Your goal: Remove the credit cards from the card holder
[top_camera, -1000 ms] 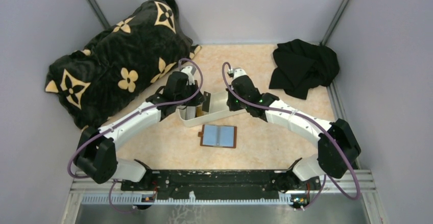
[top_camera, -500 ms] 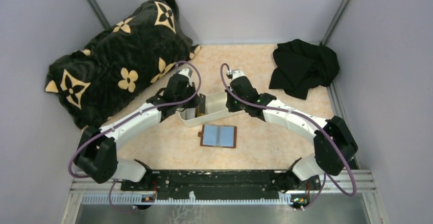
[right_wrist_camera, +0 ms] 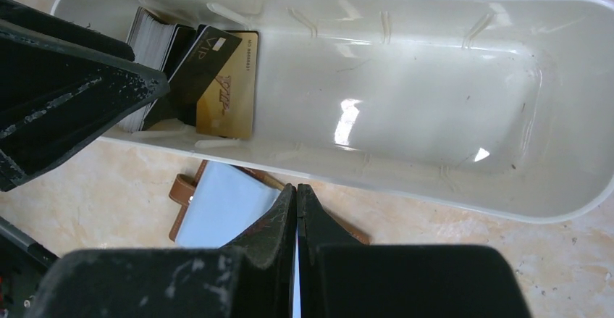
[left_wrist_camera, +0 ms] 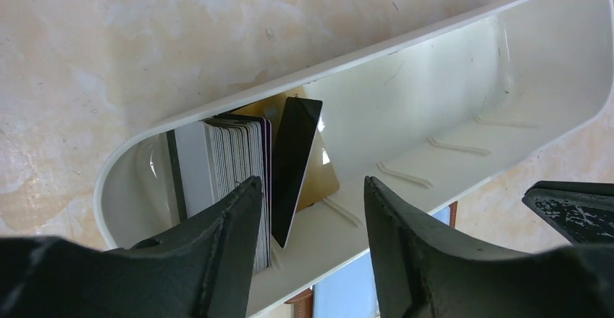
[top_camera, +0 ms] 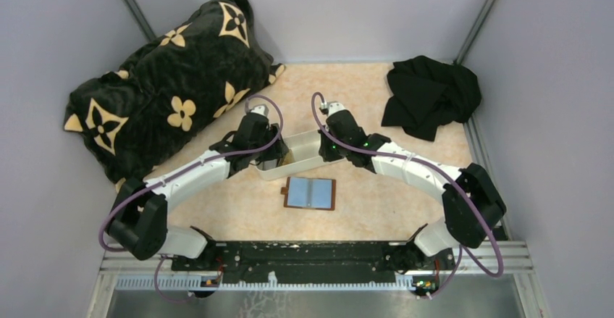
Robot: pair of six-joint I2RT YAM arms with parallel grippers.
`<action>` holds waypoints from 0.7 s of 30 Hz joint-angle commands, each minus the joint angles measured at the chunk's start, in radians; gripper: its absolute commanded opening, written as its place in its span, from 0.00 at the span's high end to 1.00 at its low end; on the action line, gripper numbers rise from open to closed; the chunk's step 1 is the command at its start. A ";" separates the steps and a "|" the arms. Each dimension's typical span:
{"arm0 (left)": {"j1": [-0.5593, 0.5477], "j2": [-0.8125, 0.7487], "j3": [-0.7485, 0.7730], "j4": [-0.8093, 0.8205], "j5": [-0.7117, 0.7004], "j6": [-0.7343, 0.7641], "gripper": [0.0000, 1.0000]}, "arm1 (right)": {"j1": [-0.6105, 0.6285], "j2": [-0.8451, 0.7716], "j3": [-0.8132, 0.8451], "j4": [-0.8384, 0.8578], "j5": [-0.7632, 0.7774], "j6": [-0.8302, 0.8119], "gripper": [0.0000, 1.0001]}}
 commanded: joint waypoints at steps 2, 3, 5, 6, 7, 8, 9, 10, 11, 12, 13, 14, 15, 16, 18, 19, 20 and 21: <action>0.003 -0.040 0.009 0.005 -0.042 0.034 0.35 | -0.006 0.022 0.005 0.053 -0.026 0.006 1.00; 0.003 -0.038 0.015 0.002 -0.044 0.038 0.35 | -0.006 0.024 0.007 0.053 -0.027 0.008 1.00; 0.003 -0.038 0.019 0.006 -0.033 0.045 0.35 | -0.007 0.021 0.007 0.053 -0.025 0.012 1.00; 0.003 -0.037 0.020 0.009 -0.018 0.045 0.35 | -0.007 0.017 0.007 0.052 -0.020 0.013 1.00; 0.003 -0.035 0.023 0.013 -0.004 0.044 0.35 | -0.006 0.012 0.006 0.051 -0.013 0.014 1.00; 0.002 -0.034 0.025 0.016 0.007 0.042 0.34 | -0.007 0.009 0.006 0.051 -0.008 0.015 1.00; 0.001 -0.033 0.028 0.018 0.017 0.041 0.34 | -0.007 0.008 0.007 0.049 -0.006 0.014 1.00; 0.001 -0.032 0.030 0.018 0.022 0.040 0.34 | -0.007 0.009 0.010 0.047 -0.005 0.014 1.00; 0.001 -0.033 0.032 0.019 0.026 0.039 0.34 | -0.007 0.012 0.012 0.047 -0.007 0.014 1.00; 0.001 -0.037 0.031 0.022 0.030 0.041 0.35 | -0.007 0.015 0.013 0.047 -0.009 0.014 1.00; 0.001 -0.042 0.030 0.029 0.034 0.045 0.35 | -0.006 0.015 0.014 0.047 -0.010 0.015 1.00; 0.001 -0.047 0.028 0.040 0.044 0.051 0.35 | -0.007 0.016 0.014 0.049 -0.011 0.015 1.00; 0.000 -0.053 0.025 0.050 0.056 0.060 0.36 | -0.006 0.016 0.013 0.053 -0.012 0.017 1.00; 0.001 -0.055 0.024 0.054 0.072 0.066 0.36 | -0.006 0.013 0.014 0.054 -0.014 0.017 1.00; -0.001 -0.058 0.022 0.076 0.120 0.079 0.37 | -0.007 0.007 0.011 0.064 -0.019 0.018 1.00; 0.000 -0.056 0.019 0.093 0.148 0.086 0.37 | -0.006 0.001 0.006 0.067 -0.018 0.022 1.00; -0.001 -0.053 0.019 0.107 0.179 0.090 0.37 | -0.005 -0.006 0.000 0.073 -0.016 0.025 1.00; -0.003 -0.047 0.020 0.122 0.211 0.093 0.36 | -0.006 -0.018 -0.006 0.081 -0.014 0.027 1.00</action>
